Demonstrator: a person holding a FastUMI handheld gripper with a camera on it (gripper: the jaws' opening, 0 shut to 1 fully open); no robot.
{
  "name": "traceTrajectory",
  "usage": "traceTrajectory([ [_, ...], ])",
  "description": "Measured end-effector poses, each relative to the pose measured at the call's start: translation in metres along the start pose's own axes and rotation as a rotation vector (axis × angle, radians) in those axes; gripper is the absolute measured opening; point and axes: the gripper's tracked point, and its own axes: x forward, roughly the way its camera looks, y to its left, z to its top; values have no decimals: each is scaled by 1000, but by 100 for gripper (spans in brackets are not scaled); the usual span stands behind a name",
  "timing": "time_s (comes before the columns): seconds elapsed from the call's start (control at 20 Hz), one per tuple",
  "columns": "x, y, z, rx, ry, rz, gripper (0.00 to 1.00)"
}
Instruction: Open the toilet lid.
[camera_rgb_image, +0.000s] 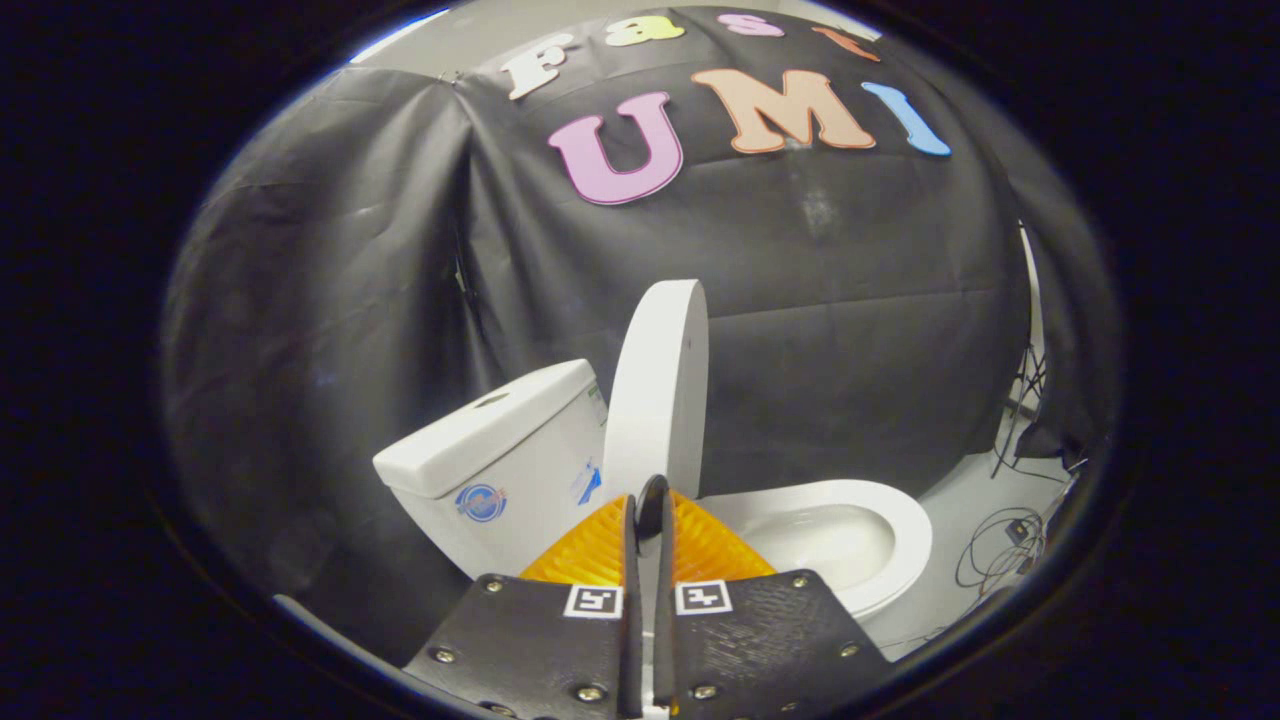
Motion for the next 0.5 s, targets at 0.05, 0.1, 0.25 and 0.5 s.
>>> traceTrajectory([
  [0.05, 0, 0, 0, -4, -4, 11, 5],
  [0.1, 0, 1, 0, -3, -6, 21, 5],
  [0.25, -1, 5, 0, 13, -4, 44, 5],
  [0.5, 0, 6, 0, 1, -10, 72, 5],
])
